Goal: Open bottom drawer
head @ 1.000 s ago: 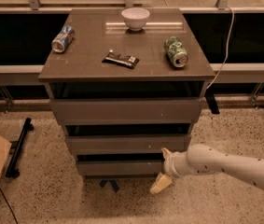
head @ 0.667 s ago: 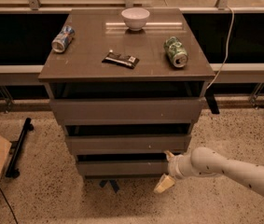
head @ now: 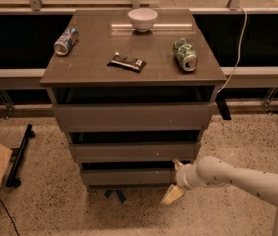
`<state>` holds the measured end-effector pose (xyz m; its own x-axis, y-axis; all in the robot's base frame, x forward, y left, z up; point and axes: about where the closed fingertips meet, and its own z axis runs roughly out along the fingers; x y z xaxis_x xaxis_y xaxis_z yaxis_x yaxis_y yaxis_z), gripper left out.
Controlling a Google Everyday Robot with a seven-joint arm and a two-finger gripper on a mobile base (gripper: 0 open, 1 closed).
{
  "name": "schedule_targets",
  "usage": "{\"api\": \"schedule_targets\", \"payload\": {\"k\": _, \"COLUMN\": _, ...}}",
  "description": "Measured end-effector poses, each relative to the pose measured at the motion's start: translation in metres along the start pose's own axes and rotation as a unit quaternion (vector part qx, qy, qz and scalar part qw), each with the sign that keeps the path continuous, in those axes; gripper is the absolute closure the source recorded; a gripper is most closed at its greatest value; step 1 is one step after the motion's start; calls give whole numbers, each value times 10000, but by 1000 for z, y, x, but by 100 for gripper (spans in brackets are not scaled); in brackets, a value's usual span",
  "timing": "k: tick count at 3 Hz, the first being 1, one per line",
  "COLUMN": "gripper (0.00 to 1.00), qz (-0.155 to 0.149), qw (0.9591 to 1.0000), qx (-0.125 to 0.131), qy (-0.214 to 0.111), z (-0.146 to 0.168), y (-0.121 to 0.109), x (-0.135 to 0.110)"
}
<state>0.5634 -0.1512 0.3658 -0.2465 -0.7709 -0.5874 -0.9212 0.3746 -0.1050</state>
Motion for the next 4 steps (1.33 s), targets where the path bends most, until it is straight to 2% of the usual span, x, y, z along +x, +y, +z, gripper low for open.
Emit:
{"api": "schedule_targets", "payload": {"k": 2, "gripper": 0, "qz": -232, "qw": 9994, "qx": 226, "qy": 99, "z": 28, "y": -11, "x": 29}}
{"api": "schedule_targets", "payload": {"k": 4, "gripper": 0, "qz": -215, "qw": 9995, "qx": 210, "qy": 51, "z": 65, "y": -32, "x": 53}}
